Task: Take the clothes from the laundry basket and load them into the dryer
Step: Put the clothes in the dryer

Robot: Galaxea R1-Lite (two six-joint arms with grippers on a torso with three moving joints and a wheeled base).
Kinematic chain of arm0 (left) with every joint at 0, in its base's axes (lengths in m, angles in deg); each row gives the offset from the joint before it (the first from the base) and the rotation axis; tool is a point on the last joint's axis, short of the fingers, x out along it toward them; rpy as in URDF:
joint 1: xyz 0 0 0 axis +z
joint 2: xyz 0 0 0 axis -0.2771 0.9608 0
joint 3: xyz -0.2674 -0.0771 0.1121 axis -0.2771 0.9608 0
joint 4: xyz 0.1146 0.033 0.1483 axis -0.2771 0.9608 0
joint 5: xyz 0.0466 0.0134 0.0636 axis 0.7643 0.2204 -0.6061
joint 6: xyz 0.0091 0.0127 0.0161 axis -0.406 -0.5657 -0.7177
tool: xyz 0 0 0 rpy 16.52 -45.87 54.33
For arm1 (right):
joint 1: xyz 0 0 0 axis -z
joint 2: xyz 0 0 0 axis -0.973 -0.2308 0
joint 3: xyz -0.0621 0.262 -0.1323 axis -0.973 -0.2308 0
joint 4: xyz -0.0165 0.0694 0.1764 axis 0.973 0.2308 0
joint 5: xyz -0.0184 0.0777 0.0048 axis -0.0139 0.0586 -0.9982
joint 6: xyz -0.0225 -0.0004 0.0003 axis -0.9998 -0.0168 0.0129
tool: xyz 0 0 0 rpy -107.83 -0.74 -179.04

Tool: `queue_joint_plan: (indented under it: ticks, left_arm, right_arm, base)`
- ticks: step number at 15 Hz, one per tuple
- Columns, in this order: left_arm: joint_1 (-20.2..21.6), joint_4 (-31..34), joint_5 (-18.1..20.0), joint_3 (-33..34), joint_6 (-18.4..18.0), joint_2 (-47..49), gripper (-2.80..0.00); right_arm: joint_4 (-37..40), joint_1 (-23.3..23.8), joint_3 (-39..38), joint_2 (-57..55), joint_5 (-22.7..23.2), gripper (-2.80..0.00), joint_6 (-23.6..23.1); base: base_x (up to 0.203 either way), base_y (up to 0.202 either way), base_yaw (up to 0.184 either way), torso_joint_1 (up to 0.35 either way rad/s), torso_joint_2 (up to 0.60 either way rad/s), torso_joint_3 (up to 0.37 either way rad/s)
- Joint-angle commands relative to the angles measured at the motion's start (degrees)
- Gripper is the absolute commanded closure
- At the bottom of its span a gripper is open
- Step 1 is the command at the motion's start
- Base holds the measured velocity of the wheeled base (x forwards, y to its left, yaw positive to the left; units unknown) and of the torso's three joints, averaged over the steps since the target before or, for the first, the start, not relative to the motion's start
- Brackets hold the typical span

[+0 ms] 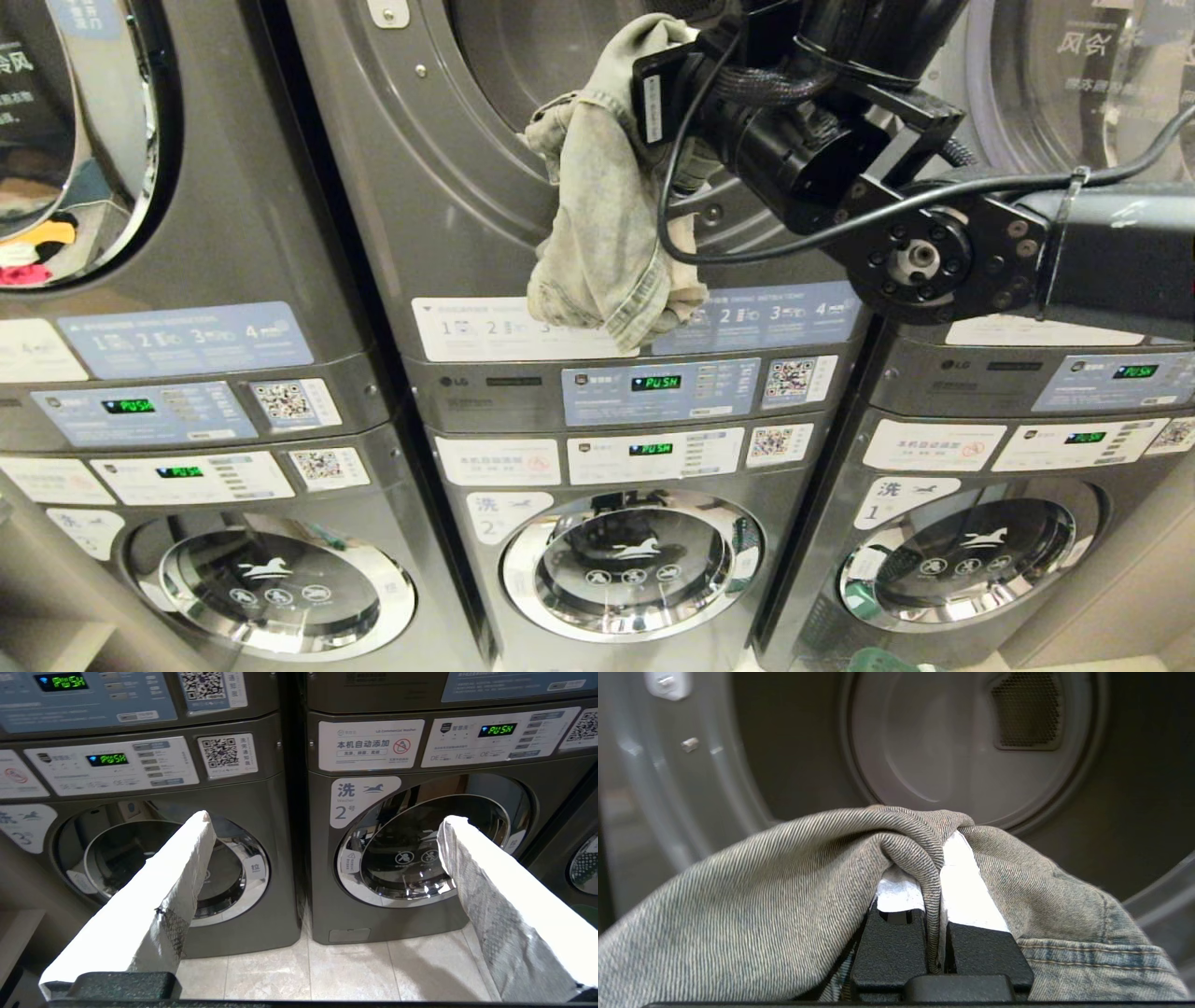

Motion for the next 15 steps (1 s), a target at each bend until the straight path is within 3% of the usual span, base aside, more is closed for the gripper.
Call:
queue_joint_plan:
  ticks: [1, 13, 15]
  left_arm:
    - [-0.04, 0.03, 0.0, -0.04, -0.02, -0.02, -2.8]
    - [-0.04, 0.03, 0.0, 0.03, 0.14, -0.02, -2.8]
    - [-0.04, 0.03, -0.07, -0.02, 0.18, -0.02, -2.8]
  right_arm:
    - [-0.08, -0.11, -0.01, 0.79, -0.1, 0.0, -0.16]
    - [1.68, -0.27, 0.7, 6.48, 0.33, 0.0, -0.25]
    - [1.74, -0.2, 0.74, 8.6, 0.13, 0.0, -0.25]
  base:
    - [0.0, 0.0, 0.0, 0.0, 0.0, 0.0]
    - [0.177, 0.0, -0.001, 0.002, 0.0, 0.004]
    - [0.047, 0.0, 0.002, 0.006, 0.01, -0.001]
